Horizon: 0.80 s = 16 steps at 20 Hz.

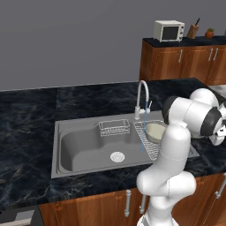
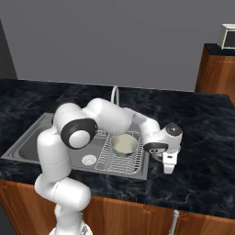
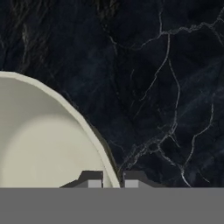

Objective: Rinse each bowl for a few seconds and place them down in the sink or on the counter.

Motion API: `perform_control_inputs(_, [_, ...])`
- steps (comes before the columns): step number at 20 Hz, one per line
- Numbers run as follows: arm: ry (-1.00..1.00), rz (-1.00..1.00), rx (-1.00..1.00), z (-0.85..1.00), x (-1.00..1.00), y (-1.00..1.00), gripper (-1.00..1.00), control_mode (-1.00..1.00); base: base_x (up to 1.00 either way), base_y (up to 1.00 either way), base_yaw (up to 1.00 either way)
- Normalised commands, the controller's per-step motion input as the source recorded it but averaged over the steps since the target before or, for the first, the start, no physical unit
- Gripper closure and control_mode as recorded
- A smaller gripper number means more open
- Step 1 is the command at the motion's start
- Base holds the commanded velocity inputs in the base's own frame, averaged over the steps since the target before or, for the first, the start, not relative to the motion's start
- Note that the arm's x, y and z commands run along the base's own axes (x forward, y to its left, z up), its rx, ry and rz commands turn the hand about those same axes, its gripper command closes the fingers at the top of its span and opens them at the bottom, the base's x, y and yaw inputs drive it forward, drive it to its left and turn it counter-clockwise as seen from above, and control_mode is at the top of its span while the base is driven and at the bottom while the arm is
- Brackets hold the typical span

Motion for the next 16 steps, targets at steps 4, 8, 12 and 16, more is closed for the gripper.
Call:
perform_control_inputs(4, [0.00,0.00,-0.01,-0.23,0.00,0.00,-1.00,-1.00,0.00,0.00,0.00])
perform_control_inputs(8, [0.01,0.00,0.00,0.06,0.03,0.00,-1.00,-1.00,0.00,0.00,0.00])
perform_control_inputs(12, [0.00,0.00,0.00,0.27,0.00,-0.01,-1.00,-1.00,0.00,0.00,0.00])
perform_control_inputs(16, [0.00,0.00,0.00,0.36,0.00,-0.01,-1.00,-1.00,0.00,0.00,0.00])
